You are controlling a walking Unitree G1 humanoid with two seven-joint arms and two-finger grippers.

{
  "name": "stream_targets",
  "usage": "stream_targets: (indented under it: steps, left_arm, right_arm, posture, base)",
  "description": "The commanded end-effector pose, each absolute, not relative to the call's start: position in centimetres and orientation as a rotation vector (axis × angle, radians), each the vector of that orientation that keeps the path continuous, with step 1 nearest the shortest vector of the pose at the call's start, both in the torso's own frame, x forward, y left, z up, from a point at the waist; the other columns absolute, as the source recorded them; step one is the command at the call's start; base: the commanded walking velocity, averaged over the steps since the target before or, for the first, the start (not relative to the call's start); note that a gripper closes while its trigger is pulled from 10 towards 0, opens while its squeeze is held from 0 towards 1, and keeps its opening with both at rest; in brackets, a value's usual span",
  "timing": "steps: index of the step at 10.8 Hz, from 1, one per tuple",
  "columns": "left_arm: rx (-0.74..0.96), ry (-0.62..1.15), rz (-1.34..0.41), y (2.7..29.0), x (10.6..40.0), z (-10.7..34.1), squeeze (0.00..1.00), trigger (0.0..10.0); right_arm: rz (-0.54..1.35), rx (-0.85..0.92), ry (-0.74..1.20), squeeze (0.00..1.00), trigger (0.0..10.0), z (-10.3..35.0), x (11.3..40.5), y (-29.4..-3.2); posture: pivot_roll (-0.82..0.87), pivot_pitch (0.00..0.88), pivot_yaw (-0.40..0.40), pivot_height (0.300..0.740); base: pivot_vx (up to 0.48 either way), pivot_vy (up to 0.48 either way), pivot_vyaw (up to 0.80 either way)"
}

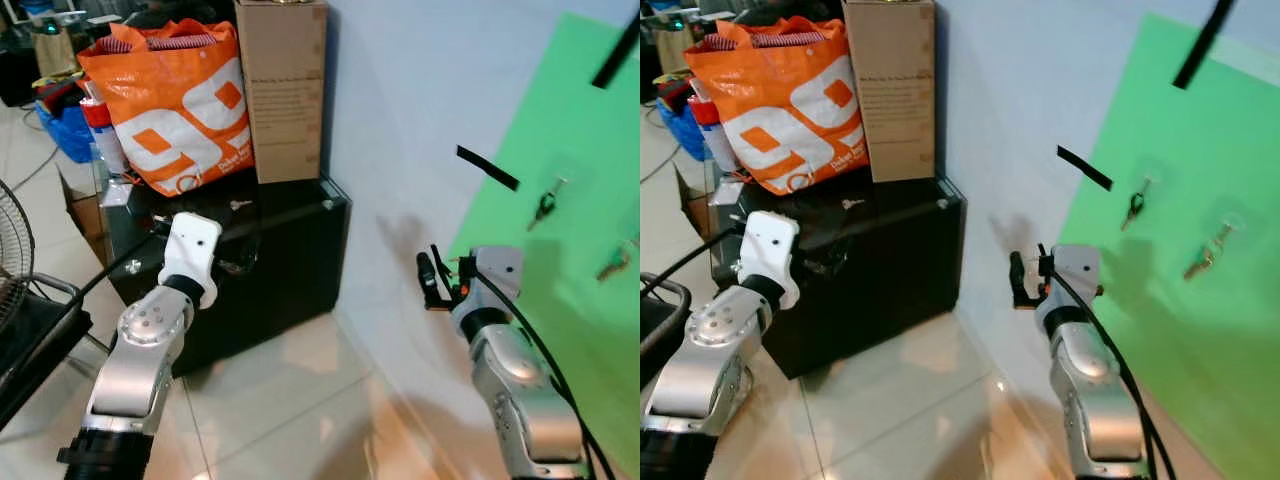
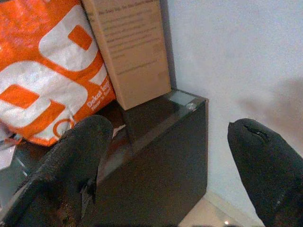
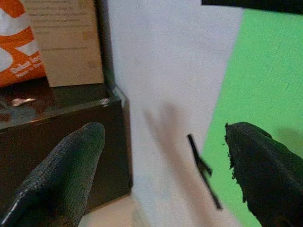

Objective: Hang keys on a hook

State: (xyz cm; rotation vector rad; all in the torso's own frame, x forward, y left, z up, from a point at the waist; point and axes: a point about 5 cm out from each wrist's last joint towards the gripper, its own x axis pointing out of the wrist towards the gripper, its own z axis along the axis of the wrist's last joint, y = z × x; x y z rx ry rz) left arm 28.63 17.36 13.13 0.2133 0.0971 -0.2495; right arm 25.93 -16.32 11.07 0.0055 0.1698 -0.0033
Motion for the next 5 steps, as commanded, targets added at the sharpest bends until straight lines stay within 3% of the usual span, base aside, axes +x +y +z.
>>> stream_targets:
  steps: [1,5]
  left_arm:
    - [0.215,0.075,-0.281,16.33,28.66,13.46,0.00,10.0]
    - [0.219,0.079,-0.287,16.27,28.54,13.34,0.00,10.0]
  right_arm:
    - [-0.003,0.005,0.168,1.00,10.0,11.10,25.85,-16.98]
    - [-0.003,0.000,0.167,1.00,10.0,11.06,25.92,-16.78]
  posture:
    - [-0.07,0.000,-0.012,0.740]
    - [-0.06,0.000,-0.016,0.740]
  base:
    - [0.345,0.000,0.53]
    - [0.345,0.000,0.80]
